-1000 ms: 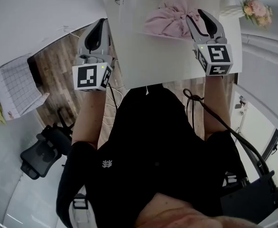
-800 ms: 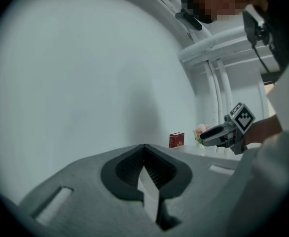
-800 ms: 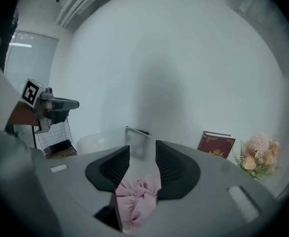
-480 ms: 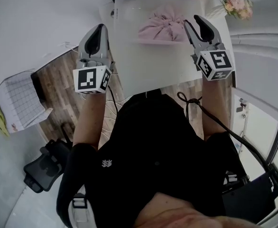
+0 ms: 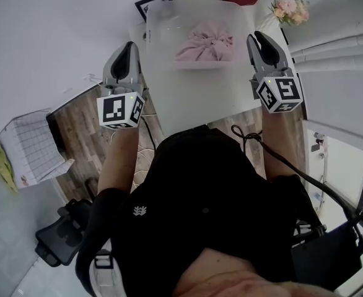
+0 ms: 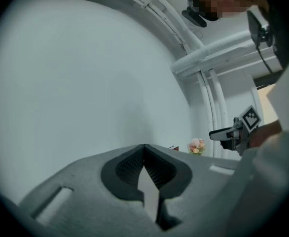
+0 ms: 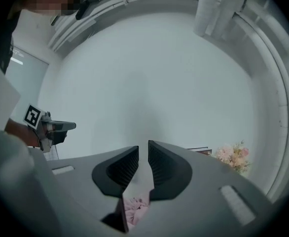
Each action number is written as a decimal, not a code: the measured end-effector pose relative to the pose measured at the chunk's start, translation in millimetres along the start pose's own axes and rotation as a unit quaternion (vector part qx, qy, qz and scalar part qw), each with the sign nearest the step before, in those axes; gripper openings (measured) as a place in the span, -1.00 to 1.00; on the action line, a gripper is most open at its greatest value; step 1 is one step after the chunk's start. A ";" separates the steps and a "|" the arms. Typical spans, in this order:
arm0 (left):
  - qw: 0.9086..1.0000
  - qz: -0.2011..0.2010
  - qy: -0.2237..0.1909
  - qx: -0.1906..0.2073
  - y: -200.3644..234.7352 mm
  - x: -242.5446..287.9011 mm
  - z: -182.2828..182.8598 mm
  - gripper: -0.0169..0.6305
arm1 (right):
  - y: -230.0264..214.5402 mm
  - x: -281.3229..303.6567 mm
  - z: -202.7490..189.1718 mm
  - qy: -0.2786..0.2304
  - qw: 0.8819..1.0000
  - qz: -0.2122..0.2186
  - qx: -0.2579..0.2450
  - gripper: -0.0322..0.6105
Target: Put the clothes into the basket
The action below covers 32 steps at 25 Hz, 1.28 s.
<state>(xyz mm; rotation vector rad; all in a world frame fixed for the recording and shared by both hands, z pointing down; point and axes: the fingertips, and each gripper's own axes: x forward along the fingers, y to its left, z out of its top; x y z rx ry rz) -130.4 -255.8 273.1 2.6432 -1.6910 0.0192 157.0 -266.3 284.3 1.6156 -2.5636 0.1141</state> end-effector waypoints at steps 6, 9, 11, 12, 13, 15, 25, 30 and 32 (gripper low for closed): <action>1.000 -0.007 0.012 -0.008 -11.3 -14.7 -7.2 -0.95 | -11.8 -27.7 0.7 -0.022 0.999 -0.035 0.015 -0.90; 1.000 -0.007 0.016 -0.010 -11.3 -18.0 -9.8 -0.95 | -16.1 -34.8 -4.8 -0.019 0.999 -0.042 0.017 -0.90; 1.000 -0.008 0.013 -0.009 -11.4 -18.8 -7.9 -0.95 | -19.3 -38.5 -5.6 -0.020 0.998 -0.049 0.017 -0.90; 1.000 -0.008 0.012 -0.009 -11.3 -18.9 -6.8 -0.95 | -20.3 -39.8 -5.5 -0.019 0.998 -0.051 0.016 -0.90; 1.000 -0.008 0.011 -0.009 -11.0 -18.9 -5.8 -0.95 | -20.5 -40.6 -5.1 -0.018 0.998 -0.052 0.015 -0.90; 1.000 -0.008 0.010 -0.009 -10.4 -18.5 -4.3 -0.95 | -19.5 -41.3 -3.4 -0.019 0.998 -0.051 0.013 -0.90; 1.000 -0.009 0.006 -0.011 -10.1 -16.1 -4.7 -0.95 | -22.1 -42.7 -3.0 -0.021 0.998 -0.056 0.006 -0.90; 1.000 -0.008 0.004 -0.010 -10.0 -17.0 -3.0 -0.95 | -24.6 -47.0 -2.3 -0.021 0.998 -0.059 0.005 -0.90; 1.000 -0.007 0.002 -0.011 -9.4 -17.1 -2.4 -0.95 | -25.5 -47.7 -2.2 -0.021 0.998 -0.061 0.005 -0.90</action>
